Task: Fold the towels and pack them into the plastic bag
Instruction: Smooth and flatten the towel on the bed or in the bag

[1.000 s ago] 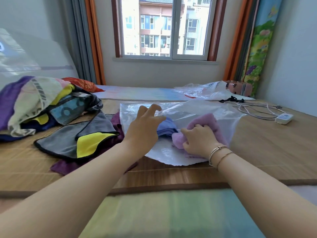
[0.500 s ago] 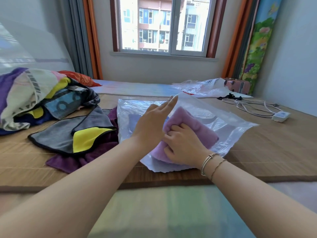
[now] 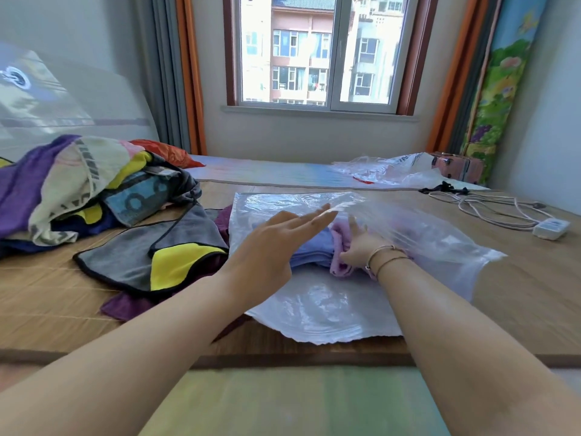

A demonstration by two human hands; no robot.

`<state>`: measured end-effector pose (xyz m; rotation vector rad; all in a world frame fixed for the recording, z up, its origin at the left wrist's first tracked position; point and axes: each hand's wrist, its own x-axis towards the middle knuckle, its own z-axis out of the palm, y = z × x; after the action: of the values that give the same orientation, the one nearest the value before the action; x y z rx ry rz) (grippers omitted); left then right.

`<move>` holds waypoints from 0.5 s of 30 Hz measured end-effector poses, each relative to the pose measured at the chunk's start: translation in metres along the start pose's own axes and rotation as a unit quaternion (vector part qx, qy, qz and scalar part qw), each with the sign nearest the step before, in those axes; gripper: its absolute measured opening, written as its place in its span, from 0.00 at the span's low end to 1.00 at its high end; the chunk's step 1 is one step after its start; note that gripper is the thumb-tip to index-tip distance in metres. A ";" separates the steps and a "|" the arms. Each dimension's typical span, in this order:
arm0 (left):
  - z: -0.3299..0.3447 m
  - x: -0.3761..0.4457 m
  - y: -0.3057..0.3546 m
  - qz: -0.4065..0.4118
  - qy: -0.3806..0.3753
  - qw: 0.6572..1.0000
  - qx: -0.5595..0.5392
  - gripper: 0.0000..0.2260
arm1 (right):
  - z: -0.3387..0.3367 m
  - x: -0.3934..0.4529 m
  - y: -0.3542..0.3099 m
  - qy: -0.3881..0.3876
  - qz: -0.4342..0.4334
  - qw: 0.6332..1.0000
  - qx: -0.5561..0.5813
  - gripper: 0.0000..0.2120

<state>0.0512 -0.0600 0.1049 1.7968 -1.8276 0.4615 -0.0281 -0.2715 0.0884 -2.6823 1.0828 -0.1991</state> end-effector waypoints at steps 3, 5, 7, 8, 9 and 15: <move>0.002 0.005 0.000 -0.002 0.003 1.000 0.016 0.46 | 0.031 0.015 0.017 0.038 0.033 0.989 -0.139 0.34; 0.004 0.007 0.000 -0.011 0.014 1.000 0.022 0.46 | 0.044 0.016 0.028 0.108 -0.006 0.976 -0.191 0.29; 0.004 0.008 0.000 -0.017 0.027 0.999 0.026 0.47 | 0.046 0.009 0.038 0.143 -0.047 0.961 -0.231 0.28; 0.004 0.008 -0.001 -0.020 0.034 0.999 0.029 0.47 | 0.045 0.007 0.044 0.147 -0.075 0.955 -0.246 0.29; 0.004 0.009 -0.001 -0.022 0.041 0.998 0.030 0.47 | 0.043 0.003 0.049 0.139 -0.103 0.952 -0.255 0.31; 0.002 0.008 -0.003 -0.019 0.048 0.998 0.034 0.47 | 0.026 0.003 0.058 0.083 -0.155 0.926 -0.335 0.22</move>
<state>0.0545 -0.0678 0.1081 1.8186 -1.7273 0.5912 -0.0591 -0.3098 0.0476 -3.5123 0.8699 -0.1280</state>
